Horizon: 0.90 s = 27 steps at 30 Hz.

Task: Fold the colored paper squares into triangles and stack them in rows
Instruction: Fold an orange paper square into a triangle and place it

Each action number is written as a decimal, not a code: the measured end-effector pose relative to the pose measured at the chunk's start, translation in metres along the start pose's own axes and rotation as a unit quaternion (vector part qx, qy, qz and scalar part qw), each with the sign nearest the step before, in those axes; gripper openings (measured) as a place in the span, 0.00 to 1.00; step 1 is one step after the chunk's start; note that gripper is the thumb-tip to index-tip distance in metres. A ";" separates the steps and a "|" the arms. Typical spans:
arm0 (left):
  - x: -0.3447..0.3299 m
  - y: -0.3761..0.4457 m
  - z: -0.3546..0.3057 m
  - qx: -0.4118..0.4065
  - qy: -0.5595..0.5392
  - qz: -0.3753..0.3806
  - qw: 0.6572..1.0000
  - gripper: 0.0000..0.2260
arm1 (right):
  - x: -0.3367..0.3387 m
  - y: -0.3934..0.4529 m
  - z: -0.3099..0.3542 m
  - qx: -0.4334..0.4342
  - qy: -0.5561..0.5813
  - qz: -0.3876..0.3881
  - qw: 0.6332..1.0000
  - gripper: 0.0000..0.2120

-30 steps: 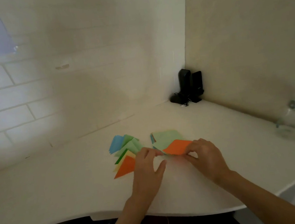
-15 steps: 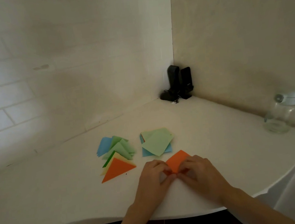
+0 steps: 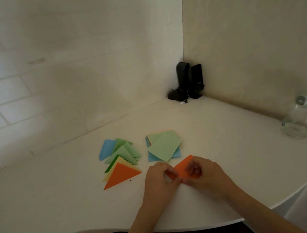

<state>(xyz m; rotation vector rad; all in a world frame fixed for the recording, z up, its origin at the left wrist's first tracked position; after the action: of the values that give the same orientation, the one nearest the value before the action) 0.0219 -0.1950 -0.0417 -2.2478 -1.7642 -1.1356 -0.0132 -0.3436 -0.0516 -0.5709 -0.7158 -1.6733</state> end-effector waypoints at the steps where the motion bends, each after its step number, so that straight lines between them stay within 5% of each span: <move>1: 0.000 0.001 0.001 0.004 -0.003 0.003 1.000 0.11 | -0.002 0.004 -0.001 -0.011 0.004 0.019 1.000 0.13; 11: 0.002 0.000 0.012 0.019 -0.040 0.042 0.998 0.09 | -0.002 0.006 0.001 -0.015 -0.004 0.137 0.990 0.10; 17: 0.002 -0.008 0.005 0.017 -0.017 0.087 0.996 0.15 | -0.006 -0.005 0.012 -0.009 -0.147 0.072 0.986 0.06; 22: 0.009 -0.019 -0.011 -0.050 -0.001 0.064 0.997 0.16 | -0.010 -0.017 0.021 0.034 -0.144 0.089 0.985 0.12; 27: 0.007 -0.031 -0.028 -0.136 0.076 0.063 0.986 0.10 | 0.008 -0.024 0.029 0.099 -0.052 0.118 0.987 0.07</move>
<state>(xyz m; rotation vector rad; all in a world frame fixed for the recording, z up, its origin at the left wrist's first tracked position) -0.0178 -0.1916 -0.0290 -2.3023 -1.4644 -1.5542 -0.0390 -0.3244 -0.0292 -0.5802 -0.8457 -1.3427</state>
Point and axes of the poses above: each hand's wrist, its own y-axis towards the middle knuckle, its own x-axis out of the back of the hand, z = x × y, the point moved 9 cm from there along y, towards the middle knuckle, and after that the axes turned 2 degrees about -y, right-handed, at the moved point
